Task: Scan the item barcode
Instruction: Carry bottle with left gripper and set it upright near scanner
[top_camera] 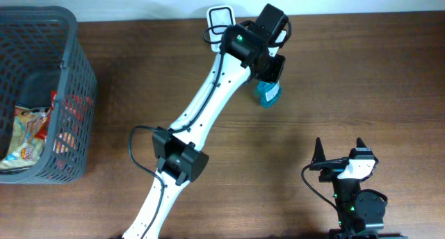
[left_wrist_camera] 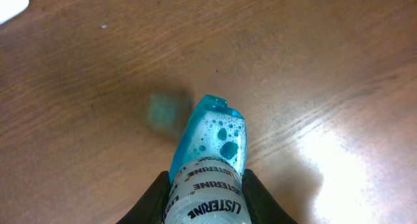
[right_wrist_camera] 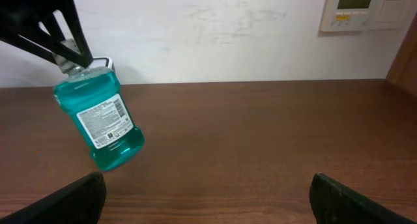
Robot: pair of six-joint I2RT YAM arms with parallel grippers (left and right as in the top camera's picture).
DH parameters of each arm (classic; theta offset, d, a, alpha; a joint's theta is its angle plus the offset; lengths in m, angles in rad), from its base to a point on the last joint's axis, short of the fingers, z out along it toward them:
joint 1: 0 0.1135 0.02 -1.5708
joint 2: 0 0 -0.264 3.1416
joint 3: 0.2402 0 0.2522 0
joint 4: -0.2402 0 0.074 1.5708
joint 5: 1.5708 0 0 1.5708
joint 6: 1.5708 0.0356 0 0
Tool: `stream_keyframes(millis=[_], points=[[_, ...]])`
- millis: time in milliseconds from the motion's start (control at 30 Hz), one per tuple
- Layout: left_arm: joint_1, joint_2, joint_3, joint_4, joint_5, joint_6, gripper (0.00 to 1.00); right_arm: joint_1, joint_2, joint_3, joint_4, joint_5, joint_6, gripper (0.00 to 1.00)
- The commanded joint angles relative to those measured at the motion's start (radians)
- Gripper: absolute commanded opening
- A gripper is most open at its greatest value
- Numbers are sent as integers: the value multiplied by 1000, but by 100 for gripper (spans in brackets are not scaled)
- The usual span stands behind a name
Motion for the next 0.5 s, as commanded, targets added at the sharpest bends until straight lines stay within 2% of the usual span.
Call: stream_keyframes(millis=[0, 33, 100, 167, 200, 233, 267, 333, 467], points=[[-14, 23, 12, 35, -114, -2, 0, -5, -6, -9, -3, -2, 4, 99], [-18, 40, 12, 40, -124, -2, 0, -5, -6, -9, -3, -2, 4, 98], [-29, 72, 12, 41, -124, -2, 6, -5, -6, -9, -3, -2, 4, 98], [-39, 76, 12, 52, -127, -2, 27, -4, -6, -9, -3, -2, 4, 98], [-43, 76, 12, 56, -127, -2, 33, -4, -6, -9, -3, -2, 4, 99], [-45, 76, 12, 62, -127, -2, 51, -4, -6, -9, -3, -2, 4, 98], [-45, 76, 13, 70, -126, -2, 59, -5, -6, -9, -3, -2, 4, 98], [-45, 64, 14, 85, -126, -2, 86, -4, -6, -9, -3, -2, 4, 98], [-37, -15, 110, 90, -126, -2, 93, -5, -6, -9, -3, -2, 4, 99]])
